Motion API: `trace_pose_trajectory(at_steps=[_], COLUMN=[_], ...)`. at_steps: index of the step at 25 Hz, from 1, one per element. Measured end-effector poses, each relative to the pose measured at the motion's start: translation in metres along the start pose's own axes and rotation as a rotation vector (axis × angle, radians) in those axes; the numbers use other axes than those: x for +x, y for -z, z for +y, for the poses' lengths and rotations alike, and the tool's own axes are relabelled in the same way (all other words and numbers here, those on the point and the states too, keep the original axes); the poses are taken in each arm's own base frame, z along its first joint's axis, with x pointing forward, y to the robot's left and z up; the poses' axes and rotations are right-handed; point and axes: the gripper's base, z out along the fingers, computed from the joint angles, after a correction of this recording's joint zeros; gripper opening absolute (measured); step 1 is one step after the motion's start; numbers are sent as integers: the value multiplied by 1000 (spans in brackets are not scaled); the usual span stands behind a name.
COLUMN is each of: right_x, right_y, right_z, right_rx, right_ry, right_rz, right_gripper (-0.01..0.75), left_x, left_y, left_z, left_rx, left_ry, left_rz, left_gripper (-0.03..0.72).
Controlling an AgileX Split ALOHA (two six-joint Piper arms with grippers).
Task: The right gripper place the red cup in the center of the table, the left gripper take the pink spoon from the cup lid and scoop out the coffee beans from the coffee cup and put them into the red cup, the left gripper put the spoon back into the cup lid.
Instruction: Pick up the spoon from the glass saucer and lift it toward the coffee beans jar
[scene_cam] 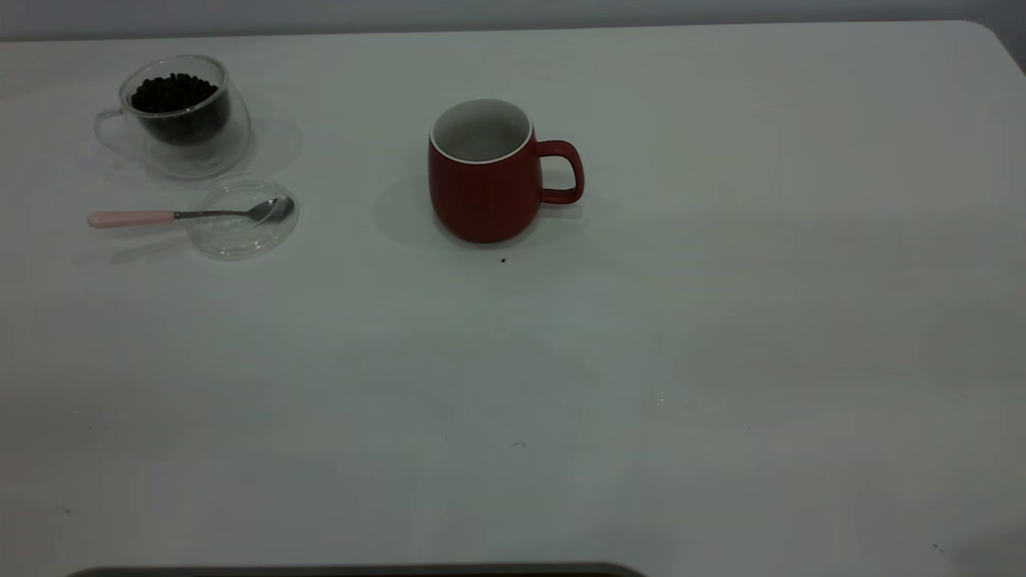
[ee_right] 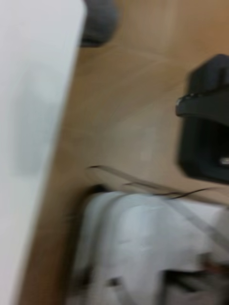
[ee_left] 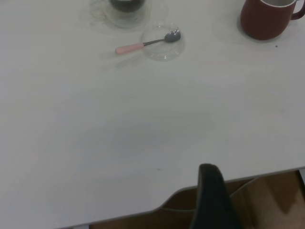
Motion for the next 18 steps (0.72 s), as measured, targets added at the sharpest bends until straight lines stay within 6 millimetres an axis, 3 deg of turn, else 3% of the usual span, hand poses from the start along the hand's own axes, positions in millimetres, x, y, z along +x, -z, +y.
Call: trace_pose_trajectory(at_steps=[9, 18], right_x=[44, 94], right_y=[36, 53], right_z=[-13, -11], right_rx=[13, 36], right_ry=[-154, -215], right_rz=[-473, -791], right_gripper=[581, 581], left_x=[0, 0], left_y=[0, 0], left_z=[0, 0], left_rx=[0, 0], left_ry=[-1, -3], left_rz=[0, 0], left_gripper=[527, 527])
